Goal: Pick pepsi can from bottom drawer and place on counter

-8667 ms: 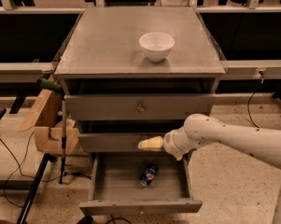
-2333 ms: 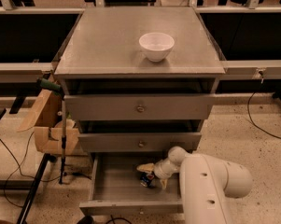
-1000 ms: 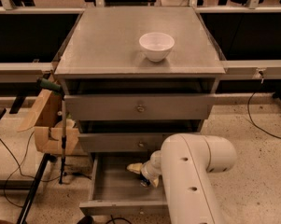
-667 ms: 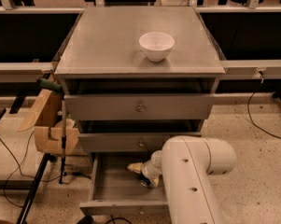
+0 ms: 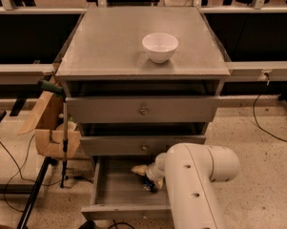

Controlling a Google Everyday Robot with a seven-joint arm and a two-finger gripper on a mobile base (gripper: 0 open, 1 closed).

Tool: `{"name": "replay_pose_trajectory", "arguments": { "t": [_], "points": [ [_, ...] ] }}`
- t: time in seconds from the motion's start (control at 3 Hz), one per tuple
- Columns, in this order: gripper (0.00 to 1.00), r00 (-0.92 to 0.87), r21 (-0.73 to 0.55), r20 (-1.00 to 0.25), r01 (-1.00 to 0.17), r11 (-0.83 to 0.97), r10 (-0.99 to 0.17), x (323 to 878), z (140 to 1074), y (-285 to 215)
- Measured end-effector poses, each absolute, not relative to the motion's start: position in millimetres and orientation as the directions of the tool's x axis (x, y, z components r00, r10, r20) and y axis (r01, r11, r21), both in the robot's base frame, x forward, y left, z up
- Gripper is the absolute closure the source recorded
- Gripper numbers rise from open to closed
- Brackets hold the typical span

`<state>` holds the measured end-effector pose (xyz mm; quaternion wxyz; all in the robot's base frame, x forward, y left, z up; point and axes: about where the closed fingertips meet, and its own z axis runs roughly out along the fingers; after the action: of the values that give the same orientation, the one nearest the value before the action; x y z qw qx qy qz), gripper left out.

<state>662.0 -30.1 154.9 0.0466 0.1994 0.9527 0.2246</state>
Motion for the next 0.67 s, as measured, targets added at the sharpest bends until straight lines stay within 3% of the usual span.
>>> {"name": "replay_pose_trajectory", "arguments": {
  "t": [0.67],
  "points": [
    [0.43, -0.919, 0.414, 0.026, 0.368, 0.832, 0.394, 658.1, 140.8, -33.2]
  ]
}}
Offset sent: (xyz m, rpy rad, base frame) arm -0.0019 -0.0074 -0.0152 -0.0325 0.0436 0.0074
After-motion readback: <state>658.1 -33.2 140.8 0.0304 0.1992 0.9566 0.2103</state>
